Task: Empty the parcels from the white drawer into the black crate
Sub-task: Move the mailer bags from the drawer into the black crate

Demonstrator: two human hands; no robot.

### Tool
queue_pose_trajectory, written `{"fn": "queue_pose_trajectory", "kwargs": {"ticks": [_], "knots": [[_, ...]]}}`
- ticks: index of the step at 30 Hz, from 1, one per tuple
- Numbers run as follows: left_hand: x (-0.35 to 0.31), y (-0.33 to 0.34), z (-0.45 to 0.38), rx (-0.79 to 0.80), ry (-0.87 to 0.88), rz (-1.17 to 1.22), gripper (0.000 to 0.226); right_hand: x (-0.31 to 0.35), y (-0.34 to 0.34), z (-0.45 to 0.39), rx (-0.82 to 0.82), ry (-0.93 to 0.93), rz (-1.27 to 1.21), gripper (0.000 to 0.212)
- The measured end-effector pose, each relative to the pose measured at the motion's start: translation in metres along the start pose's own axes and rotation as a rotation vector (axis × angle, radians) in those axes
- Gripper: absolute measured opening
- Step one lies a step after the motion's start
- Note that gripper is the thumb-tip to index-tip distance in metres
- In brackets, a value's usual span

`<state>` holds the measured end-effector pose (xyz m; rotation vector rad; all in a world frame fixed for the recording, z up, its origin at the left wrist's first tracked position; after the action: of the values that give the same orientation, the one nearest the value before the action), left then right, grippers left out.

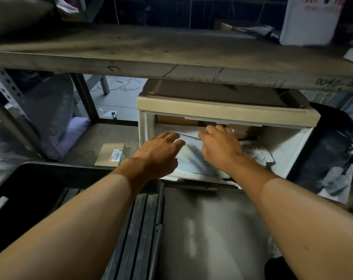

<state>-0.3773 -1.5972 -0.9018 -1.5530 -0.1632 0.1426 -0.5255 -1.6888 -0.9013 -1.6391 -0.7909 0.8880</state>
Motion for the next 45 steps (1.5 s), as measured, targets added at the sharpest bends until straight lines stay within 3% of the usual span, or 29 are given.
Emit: {"fn": "queue_pose_trajectory", "kwargs": {"ticks": [3,8,14,17,20,22,25,27,28,30,32,38,45], "knots": [[0.003,0.0,0.001,-0.003,0.002,0.024,0.057,0.005,0.001,-0.003,0.06,0.009,0.007,0.028],[0.011,-0.009,0.013,-0.042,-0.024,0.105,0.052,0.003,0.0,0.005,0.06,0.075,-0.129,0.022],[0.035,-0.02,0.039,-0.156,-0.149,0.313,0.055,-0.005,-0.017,0.038,0.007,0.143,-0.637,0.012],[0.037,-0.026,0.053,-0.182,-0.31,0.577,0.07,0.006,-0.031,0.058,-0.016,0.214,-0.91,0.011],[0.036,-0.027,0.062,-0.142,-0.527,0.894,0.072,0.021,-0.044,0.068,-0.134,0.347,-1.198,0.013],[0.034,-0.031,0.069,-0.157,-0.656,1.098,0.08,0.03,-0.049,0.068,-0.227,0.427,-1.262,0.016],[0.035,-0.045,0.076,-0.345,-0.882,1.118,0.092,0.042,-0.052,0.067,-0.347,0.515,-1.408,0.021],[0.033,-0.053,0.084,-0.383,-1.02,1.188,0.088,0.048,-0.054,0.068,-0.438,0.577,-1.556,0.021],[0.03,-0.054,0.086,-0.321,-1.038,1.35,0.076,0.049,-0.055,0.068,-0.485,0.603,-1.621,0.02],[0.02,-0.055,0.09,-0.109,-0.976,1.708,0.037,0.053,-0.054,0.069,-0.553,0.638,-1.73,0.016],[0.012,-0.055,0.093,-0.024,-0.898,1.76,0.014,0.058,-0.048,0.072,-0.54,0.674,-1.765,0.012],[0.019,-0.05,0.094,-0.028,-0.811,1.588,0.02,0.061,-0.03,0.08,-0.178,0.636,-1.557,0.014],[0.019,-0.054,0.092,0.037,-0.674,1.577,0.012,0.064,-0.031,0.074,-0.339,0.595,-1.679,0.014]]}}
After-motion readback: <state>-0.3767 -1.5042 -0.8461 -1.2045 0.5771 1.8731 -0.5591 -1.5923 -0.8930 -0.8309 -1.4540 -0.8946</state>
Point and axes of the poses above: each hand's wrist, its own z-axis away from the middle knuckle, its own y-axis out of the palm, x = y × z, the point moved 2 cm from there along -z, towards the middle knuckle, and after that the axes turned 15 degrees about -y, right-handed, at the moved point
